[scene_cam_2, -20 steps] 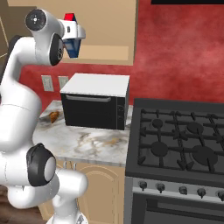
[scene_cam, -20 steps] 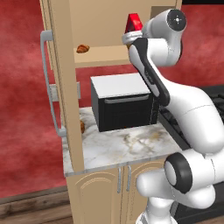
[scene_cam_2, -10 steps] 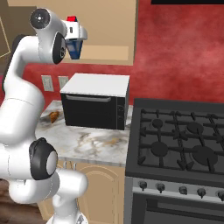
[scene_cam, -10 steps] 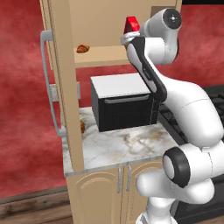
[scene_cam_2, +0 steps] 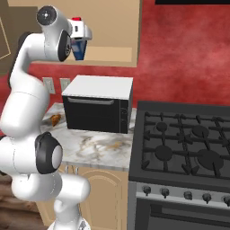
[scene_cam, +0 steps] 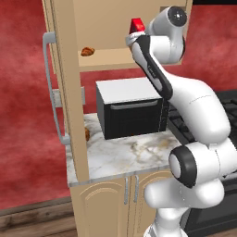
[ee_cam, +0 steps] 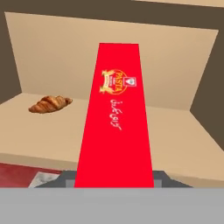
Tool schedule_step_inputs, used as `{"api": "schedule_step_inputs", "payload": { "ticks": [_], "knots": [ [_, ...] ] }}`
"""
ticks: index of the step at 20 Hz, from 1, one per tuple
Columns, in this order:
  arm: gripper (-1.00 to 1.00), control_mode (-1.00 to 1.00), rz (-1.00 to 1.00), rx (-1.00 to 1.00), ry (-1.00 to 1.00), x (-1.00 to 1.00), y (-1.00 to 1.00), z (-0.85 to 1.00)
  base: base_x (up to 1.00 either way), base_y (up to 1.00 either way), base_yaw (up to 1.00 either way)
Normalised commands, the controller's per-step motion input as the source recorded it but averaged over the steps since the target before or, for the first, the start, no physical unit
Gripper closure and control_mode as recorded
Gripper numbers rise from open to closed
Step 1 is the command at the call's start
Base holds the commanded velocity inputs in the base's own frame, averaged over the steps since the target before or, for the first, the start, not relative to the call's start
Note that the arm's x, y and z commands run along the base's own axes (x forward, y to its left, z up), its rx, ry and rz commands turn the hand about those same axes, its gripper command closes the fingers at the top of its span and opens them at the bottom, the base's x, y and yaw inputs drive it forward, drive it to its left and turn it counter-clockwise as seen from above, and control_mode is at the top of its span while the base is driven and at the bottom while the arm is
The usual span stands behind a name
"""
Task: Pick the canned food and boxed food from the counter and place them in the cabinets closest to them.
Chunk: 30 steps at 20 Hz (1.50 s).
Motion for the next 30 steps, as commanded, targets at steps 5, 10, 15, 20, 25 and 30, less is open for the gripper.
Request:
{"api": "schedule_step_inputs", "payload": {
  "ticks": [5,10,15,20,25,30],
  "knots": [
    [1.00,-1.00,0.00,-0.01,0.00,0.25,0.01,-0.02,0.00,0.00,0.00],
    [1.00,-1.00,0.00,-0.02,-0.01,0.24,0.03,-0.06,0.00,0.00,0.00],
    [1.00,-1.00,0.00,0.00,0.00,0.27,0.05,-0.06,0.00,0.00,0.00],
    [1.00,-1.00,-0.01,0.00,0.00,0.28,0.01,-0.03,0.00,0.00,0.00],
    [1.00,-1.00,-0.02,0.00,0.00,0.14,0.00,0.00,0.00,0.00,0.00],
    [1.00,-1.00,-0.03,0.00,0.00,0.00,0.00,0.00,0.00,0.00,0.00]
  ]
}}
